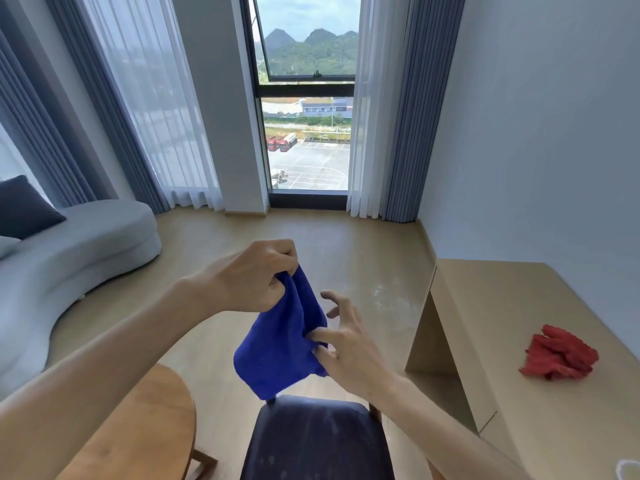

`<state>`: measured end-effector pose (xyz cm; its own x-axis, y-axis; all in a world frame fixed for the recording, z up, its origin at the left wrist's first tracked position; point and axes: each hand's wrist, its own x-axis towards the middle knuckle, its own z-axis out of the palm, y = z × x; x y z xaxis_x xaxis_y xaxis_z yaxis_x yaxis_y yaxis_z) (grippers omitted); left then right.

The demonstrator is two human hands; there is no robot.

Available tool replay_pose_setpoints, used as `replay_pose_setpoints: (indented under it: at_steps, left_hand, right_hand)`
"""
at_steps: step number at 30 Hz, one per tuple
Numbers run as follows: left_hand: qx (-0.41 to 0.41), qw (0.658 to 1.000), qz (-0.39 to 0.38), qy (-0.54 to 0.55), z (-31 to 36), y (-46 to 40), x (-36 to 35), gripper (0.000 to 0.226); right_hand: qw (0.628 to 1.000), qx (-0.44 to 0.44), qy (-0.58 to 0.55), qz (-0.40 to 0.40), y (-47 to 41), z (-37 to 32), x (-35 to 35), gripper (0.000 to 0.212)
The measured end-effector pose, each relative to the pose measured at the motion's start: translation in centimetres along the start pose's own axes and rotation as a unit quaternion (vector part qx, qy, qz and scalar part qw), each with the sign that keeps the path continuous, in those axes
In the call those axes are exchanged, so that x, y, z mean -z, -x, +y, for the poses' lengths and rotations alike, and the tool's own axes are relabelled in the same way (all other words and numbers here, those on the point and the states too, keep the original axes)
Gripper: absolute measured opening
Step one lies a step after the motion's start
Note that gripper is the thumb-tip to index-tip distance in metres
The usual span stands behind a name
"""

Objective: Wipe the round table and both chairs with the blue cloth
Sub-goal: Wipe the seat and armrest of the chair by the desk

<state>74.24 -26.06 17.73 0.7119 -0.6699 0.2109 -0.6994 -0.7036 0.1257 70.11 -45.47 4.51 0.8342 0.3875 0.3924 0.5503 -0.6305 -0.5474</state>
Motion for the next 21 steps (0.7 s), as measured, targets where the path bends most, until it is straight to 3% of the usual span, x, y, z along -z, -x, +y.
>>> replay_pose_setpoints:
  at_steps: [2, 5, 12, 18, 21]
  left_hand:
    - [0.002, 1.000, 0.005, 0.002, -0.1, 0.1, 0.0, 0.025]
    - [0.005, 1.000, 0.011, 0.014, 0.0, 0.3, 0.2, 0.024]
    - [-0.009, 0.999, 0.012, 0.038, 0.4, 0.9, 0.8, 0.027]
    - [-0.023, 0.999, 0.010, 0.045, 0.8, 1.3, 1.2, 0.026]
    - [-0.030, 0.998, 0.008, 0.058, 1.1, 1.3, 1.4, 0.023]
  right_hand:
    - [1.000, -0.007, 0.006, 0.027, 0.1, -0.4, -0.3, 0.019]
    - [0.999, 0.011, -0.026, -0.021, 0.0, -1.0, -0.5, 0.020]
    - [0.998, -0.022, -0.065, 0.007, -0.4, -0.6, 0.3, 0.029]
    - [0.994, -0.033, 0.022, 0.100, -0.4, 0.5, 0.3, 0.019]
    - [0.998, -0.044, 0.027, 0.048, -0.3, 1.1, 0.6, 0.013]
